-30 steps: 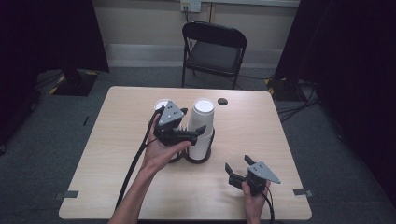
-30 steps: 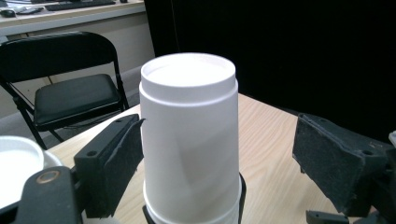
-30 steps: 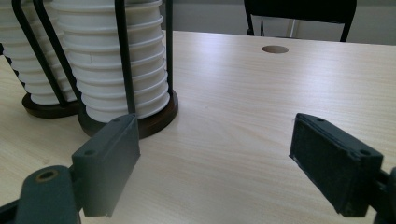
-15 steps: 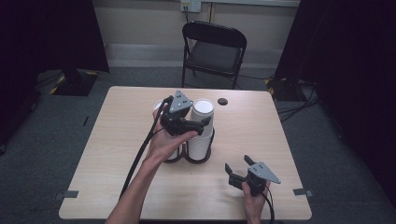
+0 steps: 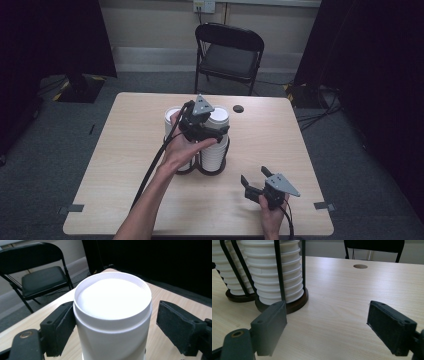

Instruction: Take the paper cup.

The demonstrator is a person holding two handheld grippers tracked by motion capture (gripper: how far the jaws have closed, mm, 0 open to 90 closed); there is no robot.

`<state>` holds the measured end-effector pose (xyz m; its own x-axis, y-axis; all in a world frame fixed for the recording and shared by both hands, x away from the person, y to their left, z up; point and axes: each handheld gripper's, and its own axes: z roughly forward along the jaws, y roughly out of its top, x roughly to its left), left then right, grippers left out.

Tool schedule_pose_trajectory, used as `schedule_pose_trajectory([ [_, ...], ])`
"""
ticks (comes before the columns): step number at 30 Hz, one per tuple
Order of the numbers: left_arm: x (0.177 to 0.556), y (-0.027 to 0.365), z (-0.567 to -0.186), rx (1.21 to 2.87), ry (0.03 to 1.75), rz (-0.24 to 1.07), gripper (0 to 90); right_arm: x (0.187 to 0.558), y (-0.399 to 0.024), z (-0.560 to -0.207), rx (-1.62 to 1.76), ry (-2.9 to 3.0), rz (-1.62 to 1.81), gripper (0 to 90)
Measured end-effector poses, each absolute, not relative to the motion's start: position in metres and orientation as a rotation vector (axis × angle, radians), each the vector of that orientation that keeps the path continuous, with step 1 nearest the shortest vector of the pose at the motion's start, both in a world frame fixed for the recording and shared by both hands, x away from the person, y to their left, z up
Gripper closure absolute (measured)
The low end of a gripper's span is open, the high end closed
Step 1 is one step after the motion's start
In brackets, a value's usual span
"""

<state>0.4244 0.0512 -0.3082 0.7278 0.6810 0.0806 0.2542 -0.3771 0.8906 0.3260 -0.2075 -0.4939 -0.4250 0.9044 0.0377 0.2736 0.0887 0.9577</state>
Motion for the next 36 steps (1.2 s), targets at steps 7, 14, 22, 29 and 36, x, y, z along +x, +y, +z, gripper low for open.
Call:
schedule_pose_trajectory([
  [7,0.429,0.045,-0.312,1.998,0.719,0.576,15.6,0.326,-0.207,-0.494,1.161,1.773,1.353,15.7],
  [14,0.438,0.043,-0.314,1.987,0.763,0.536,20.1,0.326,-0.207,-0.494,1.161,1.773,1.353,15.7],
  [22,0.440,0.046,-0.311,1.977,0.769,0.492,21.5,0.326,-0.207,-0.494,1.158,1.776,1.355,15.7],
  [29,0.438,0.047,-0.310,1.956,0.746,0.504,21.8,0.326,-0.207,-0.494,1.160,1.778,1.352,15.7],
  [36,0.435,0.050,-0.305,1.918,0.740,0.508,21.9,0.326,-0.207,-0.494,1.160,1.778,1.349,15.7],
])
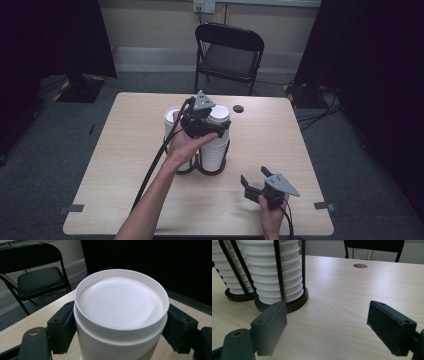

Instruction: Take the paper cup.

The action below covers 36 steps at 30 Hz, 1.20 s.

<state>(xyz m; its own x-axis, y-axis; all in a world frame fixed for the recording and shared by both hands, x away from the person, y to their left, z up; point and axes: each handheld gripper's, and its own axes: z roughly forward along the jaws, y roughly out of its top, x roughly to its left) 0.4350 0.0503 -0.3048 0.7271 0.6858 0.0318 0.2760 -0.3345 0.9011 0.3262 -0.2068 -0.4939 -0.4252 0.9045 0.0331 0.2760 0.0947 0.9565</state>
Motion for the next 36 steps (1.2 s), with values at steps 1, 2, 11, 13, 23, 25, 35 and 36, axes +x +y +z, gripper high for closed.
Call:
schedule_pose_trajectory([
  [1,0.435,0.051,-0.305,1.907,0.752,0.512,21.9,0.326,-0.207,-0.494,1.160,1.778,1.348,15.7],
  [2,0.435,0.052,-0.306,1.898,0.757,0.500,21.9,0.326,-0.207,-0.494,1.160,1.779,1.348,15.7],
  [11,0.430,0.058,-0.301,1.827,0.731,0.510,21.9,0.327,-0.207,-0.494,1.164,1.784,1.341,15.7],
  [13,0.430,0.060,-0.299,1.816,0.735,0.506,22.0,0.327,-0.207,-0.494,1.165,1.781,1.344,15.7],
  [23,0.428,0.064,-0.296,1.776,0.728,0.494,21.9,0.327,-0.207,-0.494,1.166,1.785,1.347,15.7],
  [25,0.427,0.065,-0.294,1.769,0.722,0.493,21.9,0.327,-0.207,-0.494,1.166,1.785,1.347,15.7],
  [35,0.423,0.070,-0.290,1.719,0.708,0.510,21.9,0.327,-0.208,-0.494,1.175,1.779,1.355,15.8],
  [36,0.423,0.070,-0.290,1.717,0.705,0.502,21.9,0.327,-0.208,-0.494,1.176,1.776,1.355,15.7],
])
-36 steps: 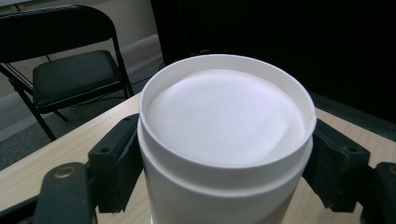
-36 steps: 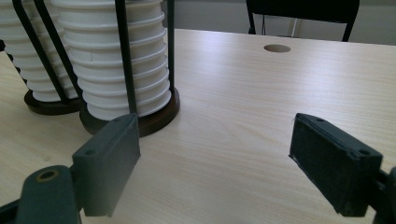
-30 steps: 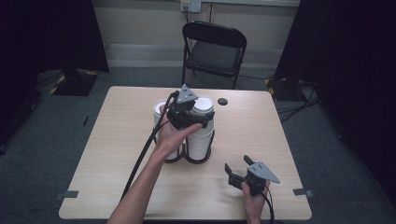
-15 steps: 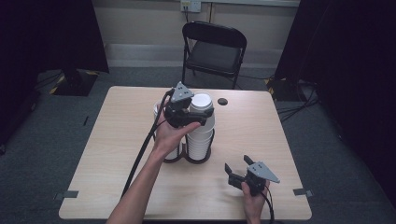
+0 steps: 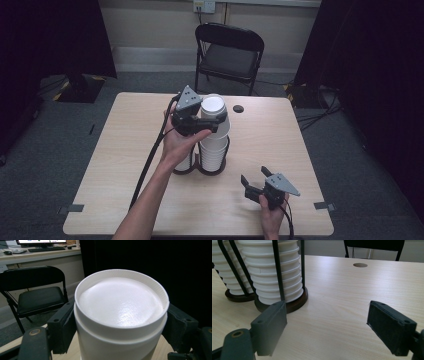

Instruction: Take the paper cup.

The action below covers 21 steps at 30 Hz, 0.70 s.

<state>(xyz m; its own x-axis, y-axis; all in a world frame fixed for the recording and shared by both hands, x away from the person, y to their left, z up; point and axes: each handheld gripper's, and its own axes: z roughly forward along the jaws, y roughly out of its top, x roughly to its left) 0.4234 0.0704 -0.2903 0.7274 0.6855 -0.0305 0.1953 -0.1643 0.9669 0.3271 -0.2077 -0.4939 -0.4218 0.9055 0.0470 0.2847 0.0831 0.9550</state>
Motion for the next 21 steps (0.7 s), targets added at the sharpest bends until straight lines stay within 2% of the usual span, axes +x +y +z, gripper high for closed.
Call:
schedule_pose_trajectory([
  [13,0.416,0.080,-0.282,1.629,0.690,0.501,21.9,0.327,-0.208,-0.494,1.176,1.778,1.354,15.7],
  [19,0.416,0.091,-0.276,1.570,0.696,0.430,21.9,0.327,-0.208,-0.494,1.176,1.779,1.353,15.7],
  [21,0.414,0.094,-0.275,1.570,0.698,0.453,21.9,0.327,-0.208,-0.494,1.176,1.778,1.352,15.7],
])
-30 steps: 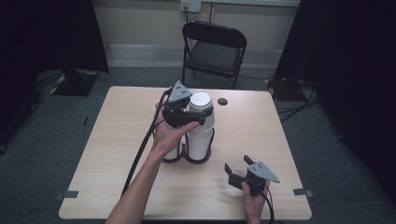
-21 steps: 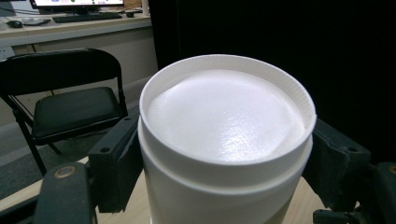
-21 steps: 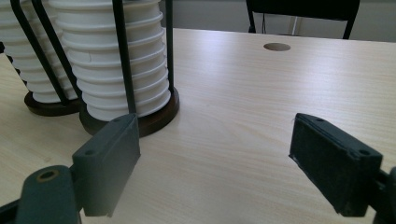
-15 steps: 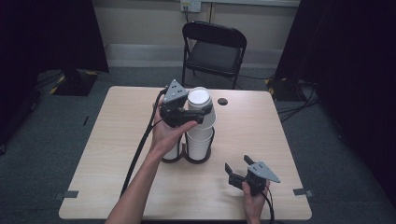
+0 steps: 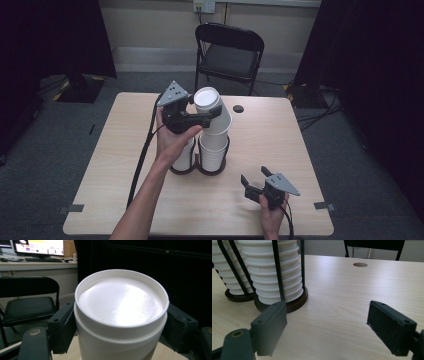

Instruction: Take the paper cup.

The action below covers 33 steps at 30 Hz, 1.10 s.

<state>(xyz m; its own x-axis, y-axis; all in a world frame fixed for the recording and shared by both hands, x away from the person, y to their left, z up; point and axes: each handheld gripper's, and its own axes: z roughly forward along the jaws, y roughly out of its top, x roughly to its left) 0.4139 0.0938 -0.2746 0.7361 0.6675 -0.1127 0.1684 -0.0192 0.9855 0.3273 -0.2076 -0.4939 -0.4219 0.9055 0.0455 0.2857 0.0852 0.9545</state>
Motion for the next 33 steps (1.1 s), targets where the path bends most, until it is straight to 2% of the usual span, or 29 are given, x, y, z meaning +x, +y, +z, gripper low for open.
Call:
schedule_pose_trajectory([
  [13,0.397,0.104,-0.267,1.551,0.670,0.467,21.9,0.328,-0.208,-0.494,1.174,1.781,1.350,15.7],
  [21,0.384,0.115,-0.274,1.548,0.636,0.425,22.1,0.327,-0.207,-0.494,1.176,1.777,1.348,15.7],
  [33,0.364,0.131,-0.278,1.529,0.621,0.440,22.2,0.328,-0.207,-0.494,1.180,1.783,1.341,15.7],
])
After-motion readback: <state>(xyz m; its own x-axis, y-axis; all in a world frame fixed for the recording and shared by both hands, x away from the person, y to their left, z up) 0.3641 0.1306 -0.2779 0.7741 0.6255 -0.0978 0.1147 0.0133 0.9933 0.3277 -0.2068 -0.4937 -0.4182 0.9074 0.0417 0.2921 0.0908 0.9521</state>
